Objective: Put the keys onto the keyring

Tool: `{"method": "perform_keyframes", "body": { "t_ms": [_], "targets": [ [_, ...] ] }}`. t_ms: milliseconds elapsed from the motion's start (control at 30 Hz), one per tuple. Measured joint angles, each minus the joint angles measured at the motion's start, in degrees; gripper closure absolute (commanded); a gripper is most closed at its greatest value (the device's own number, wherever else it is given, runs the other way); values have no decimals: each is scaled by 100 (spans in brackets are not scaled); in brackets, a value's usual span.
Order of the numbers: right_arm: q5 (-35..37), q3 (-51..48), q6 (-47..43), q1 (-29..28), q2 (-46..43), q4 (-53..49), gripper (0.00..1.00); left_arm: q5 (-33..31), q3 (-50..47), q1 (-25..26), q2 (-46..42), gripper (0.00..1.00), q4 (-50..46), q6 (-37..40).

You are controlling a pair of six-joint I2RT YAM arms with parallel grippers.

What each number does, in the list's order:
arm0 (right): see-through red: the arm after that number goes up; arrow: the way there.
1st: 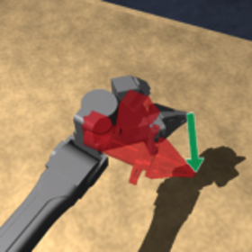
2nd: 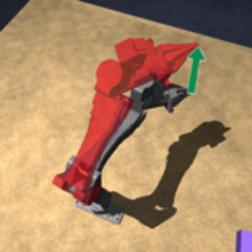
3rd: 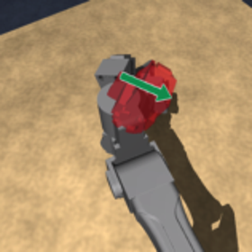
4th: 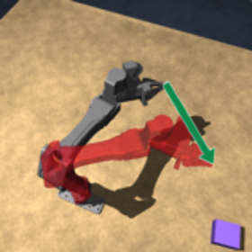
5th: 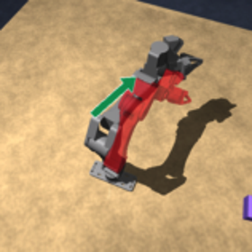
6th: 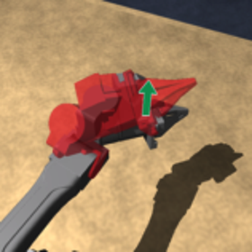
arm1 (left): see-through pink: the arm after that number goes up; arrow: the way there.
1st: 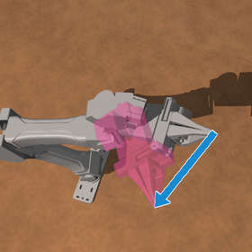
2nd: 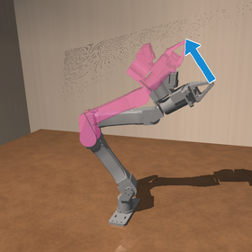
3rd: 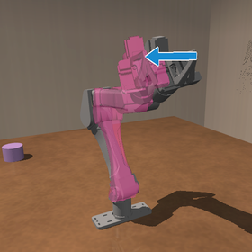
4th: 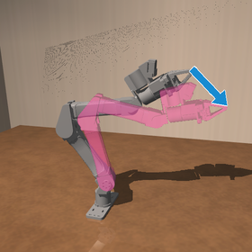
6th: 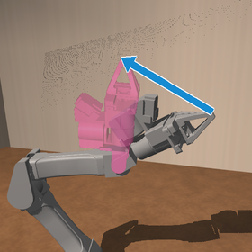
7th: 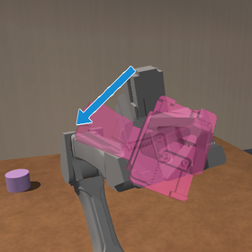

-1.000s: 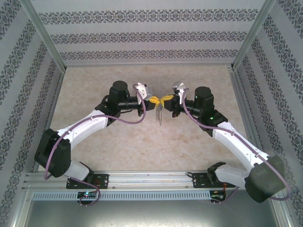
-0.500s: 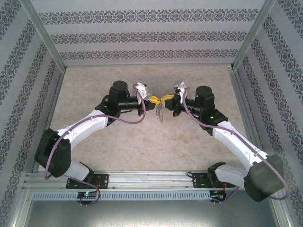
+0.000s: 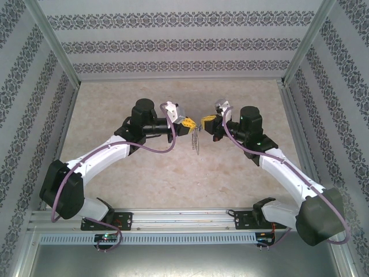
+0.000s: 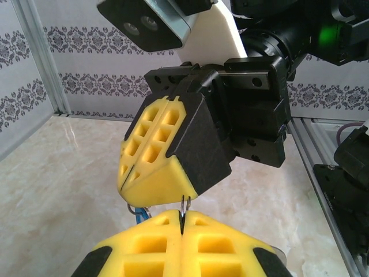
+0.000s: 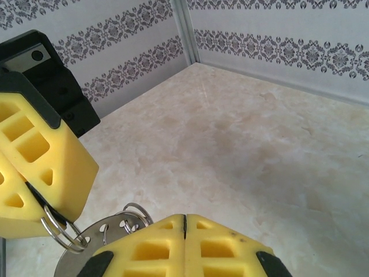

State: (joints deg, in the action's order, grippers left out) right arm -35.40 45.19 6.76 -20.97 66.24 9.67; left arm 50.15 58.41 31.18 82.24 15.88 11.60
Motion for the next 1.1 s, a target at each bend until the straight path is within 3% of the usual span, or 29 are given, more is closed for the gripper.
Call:
{"method": "perform_keyframes", "body": {
  "t_ms": [367, 1100],
  "targets": [
    [-4, -37, 83, -70, -719, -7, 100, -87, 2, 0, 24, 100, -11, 22],
    [-20, 120, 39, -407, -417, -83, 100, -133, 107, 50, 138, 100, -223, 151]
  ]
}}
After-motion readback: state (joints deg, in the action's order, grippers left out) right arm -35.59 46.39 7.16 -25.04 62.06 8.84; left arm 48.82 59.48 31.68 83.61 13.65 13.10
